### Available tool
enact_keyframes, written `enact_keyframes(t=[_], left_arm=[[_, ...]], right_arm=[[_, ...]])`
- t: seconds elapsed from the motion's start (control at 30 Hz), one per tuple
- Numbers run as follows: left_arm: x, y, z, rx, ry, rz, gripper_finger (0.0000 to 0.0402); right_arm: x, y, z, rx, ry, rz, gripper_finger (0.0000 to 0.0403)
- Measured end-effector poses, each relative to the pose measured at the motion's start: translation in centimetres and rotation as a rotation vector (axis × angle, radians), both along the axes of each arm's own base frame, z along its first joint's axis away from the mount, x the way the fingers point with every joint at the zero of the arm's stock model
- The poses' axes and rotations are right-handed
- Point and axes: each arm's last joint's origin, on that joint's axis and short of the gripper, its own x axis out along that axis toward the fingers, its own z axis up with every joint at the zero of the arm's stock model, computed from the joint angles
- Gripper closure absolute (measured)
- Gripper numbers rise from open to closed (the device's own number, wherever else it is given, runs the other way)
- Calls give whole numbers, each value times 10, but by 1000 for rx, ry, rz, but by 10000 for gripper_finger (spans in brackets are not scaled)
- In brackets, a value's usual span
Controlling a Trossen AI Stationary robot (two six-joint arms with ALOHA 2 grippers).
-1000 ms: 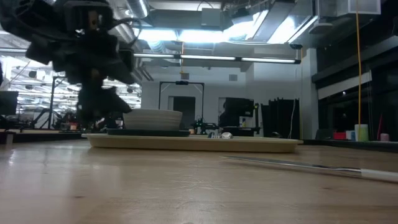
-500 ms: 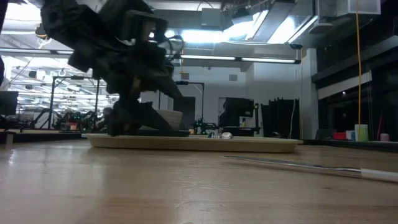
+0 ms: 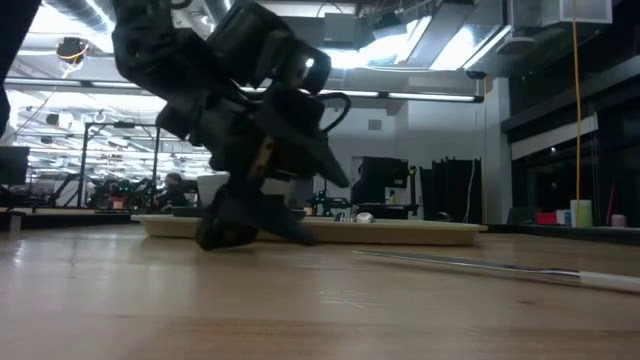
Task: Set up tray
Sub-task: Put the orange table knife on top of the green table napkin on the brown serving tray to the right of the orange spoon
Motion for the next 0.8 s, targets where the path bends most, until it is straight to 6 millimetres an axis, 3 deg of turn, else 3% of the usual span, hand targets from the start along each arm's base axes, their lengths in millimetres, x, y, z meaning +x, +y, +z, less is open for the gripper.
enact_keyframes(t=[0.47, 0.8], left_arm=[[11, 6, 2, 15, -16, 26, 183], [13, 7, 5, 135, -140, -51, 183]], right_arm=[[1, -1, 0, -11, -14, -4, 399], [1, -1, 0, -18, -21, -1, 399]])
